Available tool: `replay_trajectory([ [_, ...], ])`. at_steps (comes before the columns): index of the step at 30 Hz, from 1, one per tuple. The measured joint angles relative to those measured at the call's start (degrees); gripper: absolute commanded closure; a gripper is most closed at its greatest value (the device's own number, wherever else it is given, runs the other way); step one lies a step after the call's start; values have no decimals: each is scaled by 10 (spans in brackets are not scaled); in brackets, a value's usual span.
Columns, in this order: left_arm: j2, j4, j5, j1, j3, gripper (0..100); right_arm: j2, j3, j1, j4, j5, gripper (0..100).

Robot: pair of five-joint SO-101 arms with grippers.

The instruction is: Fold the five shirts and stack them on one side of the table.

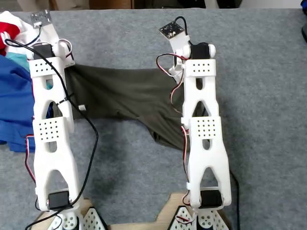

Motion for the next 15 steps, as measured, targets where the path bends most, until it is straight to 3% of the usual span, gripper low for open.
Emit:
replay_trajectory([
  [15,0,-96,0,7,0,978,0,0,0,0,0,992],
])
